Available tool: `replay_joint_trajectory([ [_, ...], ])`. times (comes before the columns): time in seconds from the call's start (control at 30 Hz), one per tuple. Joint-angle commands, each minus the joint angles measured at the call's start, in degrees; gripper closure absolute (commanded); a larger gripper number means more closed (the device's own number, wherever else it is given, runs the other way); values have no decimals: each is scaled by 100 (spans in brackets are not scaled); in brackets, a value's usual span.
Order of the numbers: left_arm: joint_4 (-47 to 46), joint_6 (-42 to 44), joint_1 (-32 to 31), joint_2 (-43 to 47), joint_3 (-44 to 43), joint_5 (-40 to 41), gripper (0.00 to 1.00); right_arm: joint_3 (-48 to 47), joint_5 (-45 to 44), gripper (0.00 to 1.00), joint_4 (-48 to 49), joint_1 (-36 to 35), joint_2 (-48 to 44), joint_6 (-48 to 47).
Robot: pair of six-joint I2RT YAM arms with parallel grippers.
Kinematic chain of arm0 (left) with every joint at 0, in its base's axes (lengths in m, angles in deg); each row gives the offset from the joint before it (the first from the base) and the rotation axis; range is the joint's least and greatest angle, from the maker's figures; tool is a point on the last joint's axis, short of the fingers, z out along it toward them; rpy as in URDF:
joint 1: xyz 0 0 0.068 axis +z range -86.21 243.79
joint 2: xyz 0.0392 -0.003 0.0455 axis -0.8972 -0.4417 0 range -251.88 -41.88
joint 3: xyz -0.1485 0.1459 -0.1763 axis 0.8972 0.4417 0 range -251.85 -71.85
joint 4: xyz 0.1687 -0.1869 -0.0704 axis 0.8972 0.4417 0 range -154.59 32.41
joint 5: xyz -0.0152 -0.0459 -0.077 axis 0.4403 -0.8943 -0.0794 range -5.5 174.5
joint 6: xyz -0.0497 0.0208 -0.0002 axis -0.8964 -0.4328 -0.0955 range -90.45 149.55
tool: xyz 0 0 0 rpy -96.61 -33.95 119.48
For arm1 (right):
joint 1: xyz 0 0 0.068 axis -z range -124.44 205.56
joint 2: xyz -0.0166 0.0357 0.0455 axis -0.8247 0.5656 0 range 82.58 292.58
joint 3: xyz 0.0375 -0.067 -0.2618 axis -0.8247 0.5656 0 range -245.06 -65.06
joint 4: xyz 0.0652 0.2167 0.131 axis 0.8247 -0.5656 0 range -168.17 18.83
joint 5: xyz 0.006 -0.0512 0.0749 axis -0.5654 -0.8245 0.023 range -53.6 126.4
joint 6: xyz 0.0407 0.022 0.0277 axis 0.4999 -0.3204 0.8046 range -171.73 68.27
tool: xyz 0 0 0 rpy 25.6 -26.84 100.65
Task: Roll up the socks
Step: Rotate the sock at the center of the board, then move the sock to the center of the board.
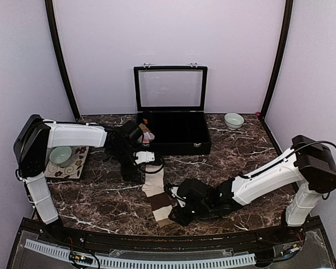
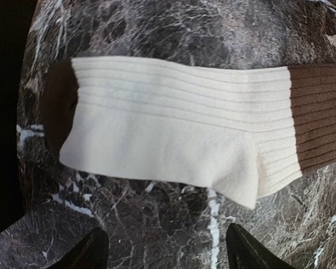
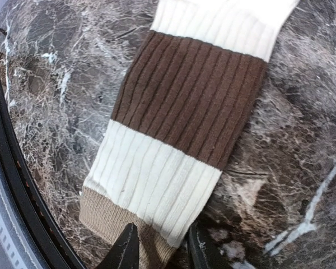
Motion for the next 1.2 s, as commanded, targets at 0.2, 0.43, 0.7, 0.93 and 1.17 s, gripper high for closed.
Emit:
replay_joint_trajectory([
  [0.2,434,-860,393,-387,-947,-1344,26,100,-18,67,-512,-182,151,-252],
  [0.43,366,-977,393,-1152,-1710,-1484,33,815,-257,67,-114,-183,-583,119],
  [0.7,221,-847,351,-1429,-1649,-1317,45,1035,-516,67,40,-248,-743,282],
  [0.93,-41,-861,226,-1639,-1484,-1011,45,894,-542,68,-37,-292,-742,210],
  [1.17,-102,-813,104,-1795,-1487,-950,67,981,-627,69,-4,-298,-973,202],
])
